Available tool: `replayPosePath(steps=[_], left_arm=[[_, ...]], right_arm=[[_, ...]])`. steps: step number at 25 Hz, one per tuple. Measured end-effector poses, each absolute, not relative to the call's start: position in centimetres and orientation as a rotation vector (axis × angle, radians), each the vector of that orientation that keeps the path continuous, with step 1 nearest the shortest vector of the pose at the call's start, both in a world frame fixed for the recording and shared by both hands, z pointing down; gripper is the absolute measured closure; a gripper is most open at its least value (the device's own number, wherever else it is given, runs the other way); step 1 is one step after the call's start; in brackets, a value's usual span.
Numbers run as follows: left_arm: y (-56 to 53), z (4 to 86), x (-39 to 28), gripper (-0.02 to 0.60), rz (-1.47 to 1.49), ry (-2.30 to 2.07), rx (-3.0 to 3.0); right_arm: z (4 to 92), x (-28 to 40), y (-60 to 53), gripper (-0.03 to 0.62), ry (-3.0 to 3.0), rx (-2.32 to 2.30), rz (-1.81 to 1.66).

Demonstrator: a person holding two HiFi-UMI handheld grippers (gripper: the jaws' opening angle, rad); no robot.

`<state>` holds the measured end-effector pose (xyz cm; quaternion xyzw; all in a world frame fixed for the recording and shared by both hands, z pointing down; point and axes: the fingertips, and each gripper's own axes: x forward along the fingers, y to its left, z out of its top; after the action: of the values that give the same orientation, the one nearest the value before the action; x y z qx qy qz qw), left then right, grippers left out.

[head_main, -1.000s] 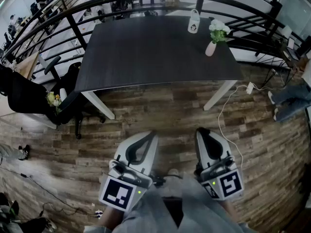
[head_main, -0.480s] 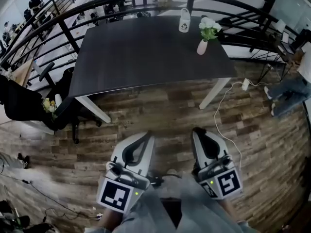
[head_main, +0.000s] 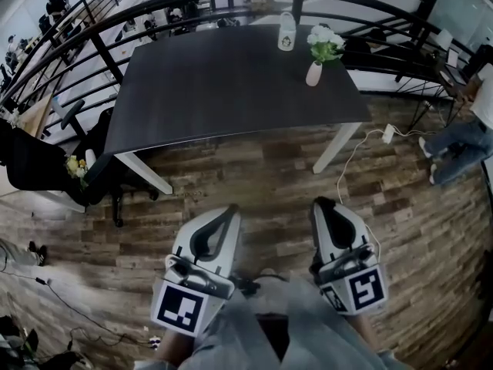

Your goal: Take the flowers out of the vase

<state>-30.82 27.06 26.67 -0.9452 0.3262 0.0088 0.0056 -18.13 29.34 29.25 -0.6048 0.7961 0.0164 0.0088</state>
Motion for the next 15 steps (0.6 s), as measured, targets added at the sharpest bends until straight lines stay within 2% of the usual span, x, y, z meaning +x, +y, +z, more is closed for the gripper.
replayPosePath(steps=[15], left_arm=[[29.4,27.0,-23.8,0.584,0.034,0.975,-2.982]], right_arm=[[28.8,-10.7,32.7,0.591,2.441,-1.926,0.146]])
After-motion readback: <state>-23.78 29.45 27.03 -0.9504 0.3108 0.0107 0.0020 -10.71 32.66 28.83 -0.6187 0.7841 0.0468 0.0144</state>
